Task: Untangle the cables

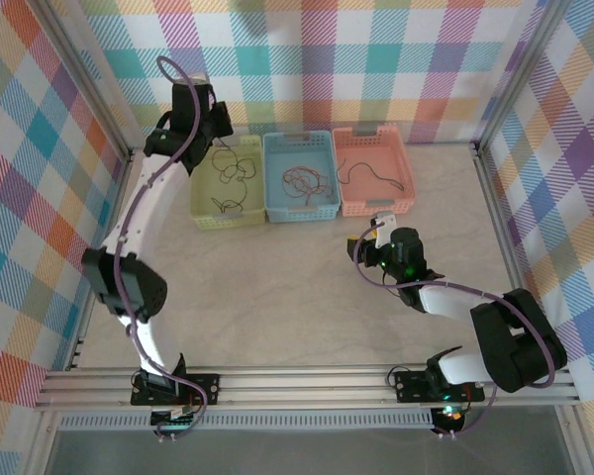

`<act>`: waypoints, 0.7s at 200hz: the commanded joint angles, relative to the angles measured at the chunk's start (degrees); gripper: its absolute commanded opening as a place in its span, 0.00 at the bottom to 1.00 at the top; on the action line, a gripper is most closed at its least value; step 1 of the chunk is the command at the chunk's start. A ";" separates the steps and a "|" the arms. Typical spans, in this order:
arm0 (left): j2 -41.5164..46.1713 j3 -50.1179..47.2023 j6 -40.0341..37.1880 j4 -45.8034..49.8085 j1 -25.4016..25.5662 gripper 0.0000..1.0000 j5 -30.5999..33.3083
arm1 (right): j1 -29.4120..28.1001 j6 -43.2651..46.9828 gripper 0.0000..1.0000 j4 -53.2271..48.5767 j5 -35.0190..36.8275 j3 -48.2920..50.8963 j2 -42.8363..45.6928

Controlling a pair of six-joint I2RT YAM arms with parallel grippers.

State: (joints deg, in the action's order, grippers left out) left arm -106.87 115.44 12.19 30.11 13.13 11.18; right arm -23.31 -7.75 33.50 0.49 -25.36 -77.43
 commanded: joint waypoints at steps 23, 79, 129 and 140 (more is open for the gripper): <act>-10.53 5.88 1.02 2.65 -1.70 0.00 -2.00 | 0.02 -0.64 0.70 2.19 -1.46 0.69 0.61; -7.68 -11.12 7.46 -5.72 -1.66 0.52 -4.37 | -0.02 -0.51 0.70 2.19 -1.81 0.58 0.34; 13.38 -32.00 10.79 -15.31 0.77 0.79 3.80 | 0.02 -0.40 0.72 2.19 -1.72 0.84 0.77; 19.90 -39.24 10.89 -19.17 1.40 0.80 5.06 | 0.03 -0.35 0.72 3.80 -1.41 1.06 0.95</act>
State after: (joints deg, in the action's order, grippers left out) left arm -102.45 84.75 21.17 21.43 12.56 11.27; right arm -23.31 -7.75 33.67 -0.32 -25.06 -77.43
